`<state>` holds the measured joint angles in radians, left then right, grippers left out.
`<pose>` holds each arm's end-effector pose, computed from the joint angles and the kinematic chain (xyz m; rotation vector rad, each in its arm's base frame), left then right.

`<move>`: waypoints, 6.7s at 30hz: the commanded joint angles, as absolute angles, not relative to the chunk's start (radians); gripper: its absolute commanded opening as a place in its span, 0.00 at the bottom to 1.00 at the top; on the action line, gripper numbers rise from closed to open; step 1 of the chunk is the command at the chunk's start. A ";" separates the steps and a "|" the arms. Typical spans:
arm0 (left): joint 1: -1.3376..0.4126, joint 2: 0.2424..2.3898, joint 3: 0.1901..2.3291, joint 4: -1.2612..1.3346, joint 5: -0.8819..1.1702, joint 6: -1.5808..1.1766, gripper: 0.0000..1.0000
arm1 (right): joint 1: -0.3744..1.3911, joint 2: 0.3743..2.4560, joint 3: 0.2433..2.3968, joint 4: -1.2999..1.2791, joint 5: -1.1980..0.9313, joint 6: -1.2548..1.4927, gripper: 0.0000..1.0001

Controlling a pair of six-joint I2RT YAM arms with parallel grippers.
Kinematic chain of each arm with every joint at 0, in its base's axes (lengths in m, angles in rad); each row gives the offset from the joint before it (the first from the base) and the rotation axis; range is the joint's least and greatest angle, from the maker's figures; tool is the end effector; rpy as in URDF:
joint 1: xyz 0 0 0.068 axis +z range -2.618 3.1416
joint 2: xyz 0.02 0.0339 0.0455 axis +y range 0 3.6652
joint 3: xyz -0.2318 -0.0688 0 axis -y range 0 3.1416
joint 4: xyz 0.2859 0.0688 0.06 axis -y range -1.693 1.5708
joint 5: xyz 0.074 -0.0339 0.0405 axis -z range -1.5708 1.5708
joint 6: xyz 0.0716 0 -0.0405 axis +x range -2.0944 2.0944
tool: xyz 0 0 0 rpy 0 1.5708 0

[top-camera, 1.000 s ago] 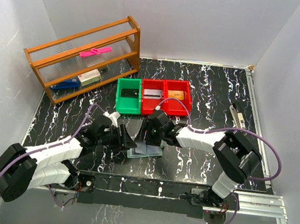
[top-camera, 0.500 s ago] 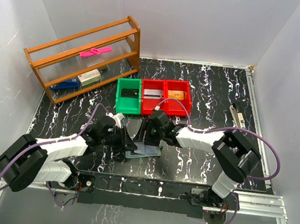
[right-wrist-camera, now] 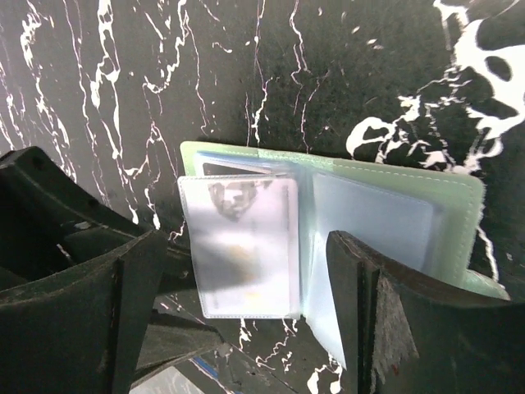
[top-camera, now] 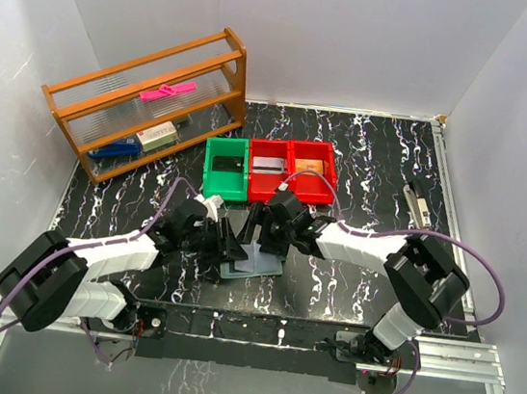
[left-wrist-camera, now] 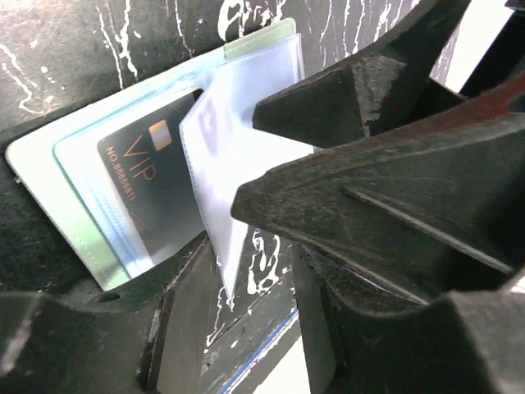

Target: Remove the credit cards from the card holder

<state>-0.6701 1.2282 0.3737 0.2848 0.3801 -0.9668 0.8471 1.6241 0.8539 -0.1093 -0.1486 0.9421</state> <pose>0.2135 -0.2030 0.0798 -0.1053 2.4179 -1.2777 0.2382 0.2855 0.0774 0.0556 2.6855 0.8793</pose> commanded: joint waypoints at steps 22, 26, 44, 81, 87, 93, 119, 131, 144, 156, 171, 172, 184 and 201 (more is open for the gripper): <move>-0.727 1.422 0.566 0.316 0.479 -0.930 0.68 | 0.759 1.222 0.675 -0.231 0.116 1.046 0.81; -0.756 1.442 0.603 0.305 0.479 -0.925 0.73 | 0.740 1.193 0.644 -0.215 0.099 1.056 0.82; -0.770 1.264 0.600 0.080 0.293 -0.883 0.76 | 0.715 1.146 0.574 -0.043 -0.055 1.038 0.71; -0.764 1.280 0.579 0.187 0.343 -0.926 0.89 | 0.722 1.413 0.656 -0.161 -0.086 0.964 0.56; -0.764 1.267 0.590 0.155 0.321 -0.914 0.87 | 0.722 1.337 0.678 -0.115 -0.140 0.925 0.60; -0.762 1.219 0.560 0.141 0.264 -0.923 0.87 | 0.726 1.382 0.684 0.001 -0.284 0.923 0.60; -0.764 1.404 0.617 0.140 0.369 -0.946 0.66 | 0.731 1.441 0.626 -0.136 -0.081 0.997 0.45; -0.764 1.519 0.596 0.203 0.376 -0.996 0.40 | 0.728 1.448 0.614 -0.120 -0.099 1.009 0.45; -0.764 1.534 0.559 0.255 0.357 -1.013 0.31 | 0.728 1.457 0.609 -0.100 -0.120 1.014 0.45; -0.764 1.499 0.569 0.285 0.383 -1.011 0.00 | 0.726 1.458 0.602 -0.086 -0.129 1.015 0.45; -0.763 1.431 0.569 0.162 0.337 -0.978 0.00 | 0.726 1.460 0.608 -0.084 -0.137 1.013 0.45; -0.764 1.432 0.568 0.163 0.337 -0.977 0.00 | 0.727 1.458 0.612 -0.082 -0.140 1.009 0.45; -0.764 1.442 0.576 0.170 0.351 -0.972 0.00 | 0.727 1.357 0.656 0.008 -0.234 0.940 0.46; -0.764 1.464 0.569 0.257 0.398 -0.996 0.15 | 0.728 1.497 0.627 -0.059 -0.195 0.990 0.46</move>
